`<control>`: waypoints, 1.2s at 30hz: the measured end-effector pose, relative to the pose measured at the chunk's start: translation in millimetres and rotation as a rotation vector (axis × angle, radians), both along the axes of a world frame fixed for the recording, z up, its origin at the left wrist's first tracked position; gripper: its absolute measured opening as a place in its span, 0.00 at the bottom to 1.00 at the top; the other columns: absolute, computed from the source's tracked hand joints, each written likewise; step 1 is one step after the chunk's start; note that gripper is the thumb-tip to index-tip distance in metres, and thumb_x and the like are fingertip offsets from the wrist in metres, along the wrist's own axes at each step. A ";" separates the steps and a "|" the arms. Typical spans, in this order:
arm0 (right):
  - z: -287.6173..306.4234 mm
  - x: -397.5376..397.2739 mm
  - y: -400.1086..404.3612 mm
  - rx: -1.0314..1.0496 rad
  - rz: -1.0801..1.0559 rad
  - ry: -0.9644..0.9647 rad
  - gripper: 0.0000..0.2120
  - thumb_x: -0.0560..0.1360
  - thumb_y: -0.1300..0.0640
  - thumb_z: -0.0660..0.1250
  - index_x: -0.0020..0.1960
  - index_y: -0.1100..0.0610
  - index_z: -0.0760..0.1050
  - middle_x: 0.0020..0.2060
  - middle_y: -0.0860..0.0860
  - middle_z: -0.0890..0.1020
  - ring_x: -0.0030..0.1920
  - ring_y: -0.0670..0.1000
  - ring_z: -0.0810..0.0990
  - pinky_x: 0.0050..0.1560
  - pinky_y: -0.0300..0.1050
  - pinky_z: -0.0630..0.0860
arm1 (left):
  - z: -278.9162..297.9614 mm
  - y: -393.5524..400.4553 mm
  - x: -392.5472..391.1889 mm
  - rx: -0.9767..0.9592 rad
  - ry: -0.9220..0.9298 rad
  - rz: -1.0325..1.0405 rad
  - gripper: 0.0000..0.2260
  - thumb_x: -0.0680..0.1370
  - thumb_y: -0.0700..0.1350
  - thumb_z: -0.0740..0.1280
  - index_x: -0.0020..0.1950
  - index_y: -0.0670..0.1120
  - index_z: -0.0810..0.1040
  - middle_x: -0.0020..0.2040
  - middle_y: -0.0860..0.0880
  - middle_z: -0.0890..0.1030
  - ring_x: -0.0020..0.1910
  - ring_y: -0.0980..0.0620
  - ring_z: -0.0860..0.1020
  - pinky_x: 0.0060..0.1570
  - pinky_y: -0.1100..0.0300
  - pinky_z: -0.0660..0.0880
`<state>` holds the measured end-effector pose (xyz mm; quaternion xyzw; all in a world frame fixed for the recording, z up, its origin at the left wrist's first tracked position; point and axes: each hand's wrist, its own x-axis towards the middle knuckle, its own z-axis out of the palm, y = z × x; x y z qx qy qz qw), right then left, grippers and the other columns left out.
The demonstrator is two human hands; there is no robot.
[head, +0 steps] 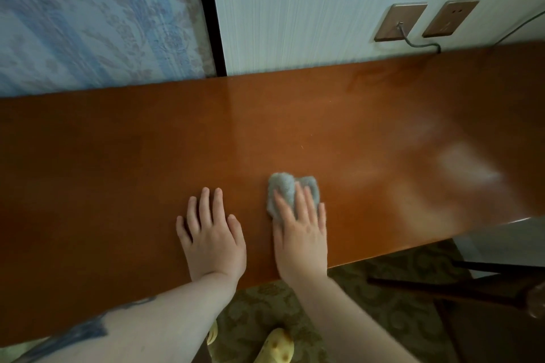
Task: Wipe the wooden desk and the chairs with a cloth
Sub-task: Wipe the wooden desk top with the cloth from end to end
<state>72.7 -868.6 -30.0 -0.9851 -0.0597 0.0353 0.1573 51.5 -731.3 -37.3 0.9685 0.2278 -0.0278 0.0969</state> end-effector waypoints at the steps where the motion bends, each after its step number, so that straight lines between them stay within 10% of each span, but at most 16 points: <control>1: -0.5 -16.2 -8.3 0.006 0.136 0.003 0.23 0.81 0.47 0.51 0.76 0.40 0.57 0.78 0.48 0.57 0.78 0.50 0.49 0.77 0.53 0.44 | 0.4 0.3 0.0 -0.001 -0.002 0.000 0.27 0.80 0.55 0.42 0.77 0.52 0.60 0.77 0.49 0.61 0.76 0.46 0.56 0.74 0.42 0.54; 3: -3.5 -35.3 -45.9 -0.013 0.278 0.013 0.23 0.80 0.46 0.52 0.74 0.39 0.60 0.77 0.45 0.58 0.78 0.48 0.52 0.75 0.52 0.47 | -0.5 0.4 0.5 0.001 -0.005 0.002 0.26 0.81 0.55 0.42 0.77 0.51 0.61 0.77 0.48 0.62 0.76 0.46 0.57 0.73 0.42 0.54; 11: 2.2 34.2 -38.2 -0.040 -0.242 0.051 0.25 0.82 0.46 0.52 0.78 0.41 0.52 0.79 0.51 0.53 0.78 0.52 0.46 0.77 0.54 0.43 | 0.3 0.0 0.7 0.005 -0.006 -0.011 0.29 0.79 0.58 0.39 0.76 0.52 0.62 0.77 0.48 0.62 0.76 0.45 0.57 0.73 0.42 0.54; 19: 4.2 -32.0 -66.6 -0.157 0.583 0.011 0.25 0.80 0.43 0.53 0.76 0.36 0.55 0.77 0.44 0.58 0.78 0.47 0.51 0.74 0.53 0.48 | 1.2 1.0 1.4 0.008 0.005 -0.005 0.26 0.80 0.55 0.45 0.76 0.51 0.63 0.76 0.48 0.65 0.75 0.45 0.59 0.71 0.41 0.58; 29: -0.9 23.9 -0.3 -0.043 -0.008 -0.014 0.23 0.80 0.48 0.55 0.76 0.44 0.61 0.77 0.52 0.60 0.78 0.54 0.51 0.77 0.55 0.45 | -0.8 0.3 0.4 0.002 -0.004 0.002 0.24 0.81 0.54 0.45 0.76 0.51 0.61 0.76 0.48 0.63 0.76 0.45 0.57 0.73 0.41 0.55; 36: 3.9 -32.7 -80.8 -0.172 0.502 -0.008 0.26 0.79 0.44 0.53 0.76 0.37 0.54 0.77 0.46 0.57 0.78 0.48 0.51 0.74 0.52 0.47 | -4.0 2.2 0.3 0.019 -0.014 0.001 0.25 0.80 0.55 0.46 0.76 0.51 0.63 0.76 0.48 0.64 0.75 0.45 0.59 0.72 0.41 0.57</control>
